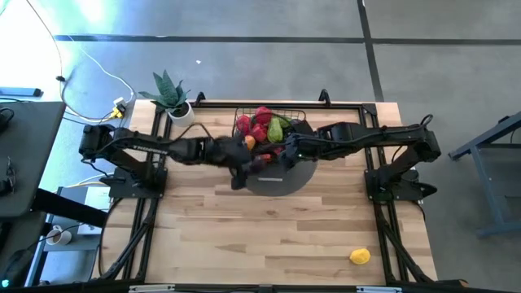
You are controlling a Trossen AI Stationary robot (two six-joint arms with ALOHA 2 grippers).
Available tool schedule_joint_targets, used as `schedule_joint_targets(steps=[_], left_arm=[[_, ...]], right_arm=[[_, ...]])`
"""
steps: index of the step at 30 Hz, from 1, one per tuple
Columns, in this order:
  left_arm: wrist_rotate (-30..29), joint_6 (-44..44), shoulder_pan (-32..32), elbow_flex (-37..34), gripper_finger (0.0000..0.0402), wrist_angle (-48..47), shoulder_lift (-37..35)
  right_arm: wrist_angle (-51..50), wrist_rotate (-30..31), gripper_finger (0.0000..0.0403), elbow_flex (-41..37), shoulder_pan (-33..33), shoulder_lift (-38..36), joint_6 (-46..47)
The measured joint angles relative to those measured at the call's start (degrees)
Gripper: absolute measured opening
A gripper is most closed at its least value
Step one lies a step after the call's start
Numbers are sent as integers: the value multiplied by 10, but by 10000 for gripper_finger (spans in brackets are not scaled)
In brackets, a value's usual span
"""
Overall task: Build produce basket
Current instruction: Put the violet plum into the wire basket
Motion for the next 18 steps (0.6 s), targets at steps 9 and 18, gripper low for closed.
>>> schedule_joint_targets(steps=[9,18], left_arm=[[2,33,68,0,260,111,0],[-35,9,106,0,291,141,0]], right_arm=[[-12,-1,364,0,-24,0,-4],[-14,-3,364,0,-44,0,-17]])
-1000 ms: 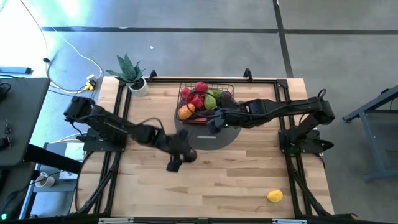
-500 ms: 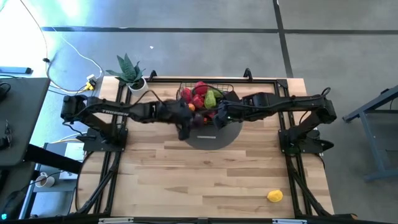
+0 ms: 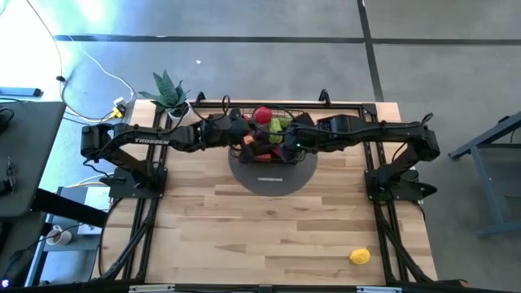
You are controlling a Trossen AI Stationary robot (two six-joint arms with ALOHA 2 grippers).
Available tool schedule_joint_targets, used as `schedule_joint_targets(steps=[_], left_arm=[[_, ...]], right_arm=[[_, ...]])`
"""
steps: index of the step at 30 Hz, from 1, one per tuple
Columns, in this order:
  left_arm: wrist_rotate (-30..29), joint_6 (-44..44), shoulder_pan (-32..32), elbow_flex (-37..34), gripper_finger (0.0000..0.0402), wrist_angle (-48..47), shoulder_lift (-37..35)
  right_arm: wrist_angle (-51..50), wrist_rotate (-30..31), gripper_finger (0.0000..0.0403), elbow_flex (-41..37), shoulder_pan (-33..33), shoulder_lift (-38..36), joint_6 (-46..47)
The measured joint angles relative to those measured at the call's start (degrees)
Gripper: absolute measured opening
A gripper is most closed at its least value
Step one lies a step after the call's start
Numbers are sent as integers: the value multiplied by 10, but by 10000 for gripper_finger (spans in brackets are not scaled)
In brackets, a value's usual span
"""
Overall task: Build produce basket
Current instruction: Put the violet plum into the wire basket
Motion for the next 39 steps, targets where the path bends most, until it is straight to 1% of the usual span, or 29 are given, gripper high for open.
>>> schedule_joint_targets(steps=[3,15,18,19,22,24,28,31,39], left_arm=[[3,-4,8,0,300,2,6],[72,-5,15,0,305,-12,43],[69,0,16,0,305,-23,43],[53,-7,16,0,306,-26,43],[-30,-45,16,0,306,-16,43],[-54,-46,16,0,306,-16,43],[-55,-46,16,0,306,-15,41],[-53,-66,15,0,306,-15,41],[-3,-79,16,0,306,-19,41]], right_arm=[[0,-8,364,0,-8,0,-13],[-16,-23,364,0,-37,0,-14],[-20,-28,364,0,-43,0,-14],[-19,-30,364,0,-43,0,-14],[-19,-32,364,0,-44,0,-14],[-20,-32,364,0,-44,0,-14],[-21,-42,364,0,-44,0,-14],[-21,-45,364,0,-44,0,-14],[-22,-51,364,0,-44,0,-14]])
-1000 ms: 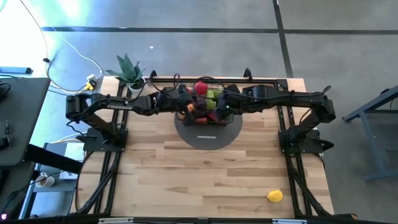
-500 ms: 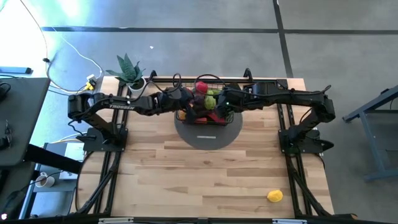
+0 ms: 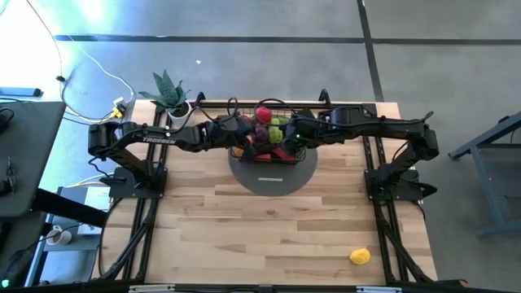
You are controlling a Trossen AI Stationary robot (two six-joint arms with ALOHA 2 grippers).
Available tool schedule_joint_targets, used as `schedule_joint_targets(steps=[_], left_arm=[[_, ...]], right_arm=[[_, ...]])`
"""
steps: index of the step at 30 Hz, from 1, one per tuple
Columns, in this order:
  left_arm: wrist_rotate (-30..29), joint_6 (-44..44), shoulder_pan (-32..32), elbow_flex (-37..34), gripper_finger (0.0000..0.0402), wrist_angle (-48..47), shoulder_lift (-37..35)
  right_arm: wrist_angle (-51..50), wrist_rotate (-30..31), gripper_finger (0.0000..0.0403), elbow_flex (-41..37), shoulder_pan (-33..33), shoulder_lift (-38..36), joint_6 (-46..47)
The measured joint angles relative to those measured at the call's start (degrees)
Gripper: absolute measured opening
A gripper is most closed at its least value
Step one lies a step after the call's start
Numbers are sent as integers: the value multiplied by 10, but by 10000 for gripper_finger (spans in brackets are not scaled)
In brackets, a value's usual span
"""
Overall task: Build produce basket
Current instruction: Put the violet plum into the wire basket
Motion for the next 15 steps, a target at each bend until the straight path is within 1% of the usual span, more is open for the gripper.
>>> schedule_joint_targets(steps=[3,10,15], left_arm=[[16,-12,3,0,306,0,0],[102,-17,20,0,306,-1,0],[108,-58,22,0,306,-2,0]], right_arm=[[-6,0,364,0,0,0,0],[-12,-6,364,0,0,0,0],[-12,-6,364,0,0,0,0]])
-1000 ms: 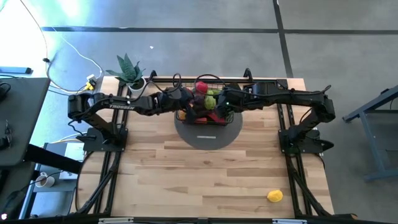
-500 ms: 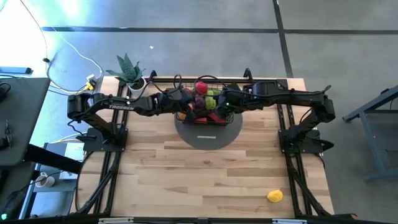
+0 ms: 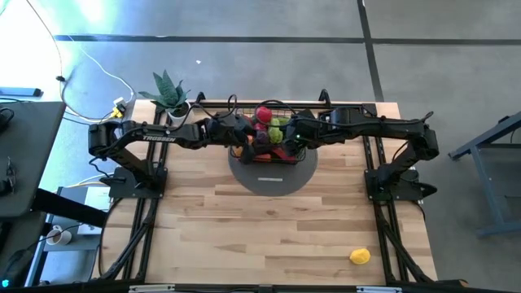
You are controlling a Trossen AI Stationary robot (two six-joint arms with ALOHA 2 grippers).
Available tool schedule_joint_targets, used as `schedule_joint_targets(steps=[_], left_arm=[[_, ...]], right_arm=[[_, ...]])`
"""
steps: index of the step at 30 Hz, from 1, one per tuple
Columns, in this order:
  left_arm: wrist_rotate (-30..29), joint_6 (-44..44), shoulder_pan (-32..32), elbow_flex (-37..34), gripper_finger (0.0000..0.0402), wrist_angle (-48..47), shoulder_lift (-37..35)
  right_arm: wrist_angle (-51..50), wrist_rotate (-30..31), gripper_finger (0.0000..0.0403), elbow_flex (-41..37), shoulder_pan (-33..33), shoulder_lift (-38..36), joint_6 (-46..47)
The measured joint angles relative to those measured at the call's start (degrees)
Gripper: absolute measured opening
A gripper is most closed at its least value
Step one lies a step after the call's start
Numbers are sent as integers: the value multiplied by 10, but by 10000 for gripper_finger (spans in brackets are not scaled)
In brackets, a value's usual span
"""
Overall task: Build produce basket
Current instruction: Put the violet plum into the wire basket
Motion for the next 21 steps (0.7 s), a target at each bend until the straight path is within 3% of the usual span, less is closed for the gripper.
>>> schedule_joint_targets(steps=[10,21], left_arm=[[-4,-34,0,0,306,-11,0],[-6,-4,0,0,306,-35,0]], right_arm=[[0,0,364,0,0,0,0],[1,0,364,0,0,0,0]])
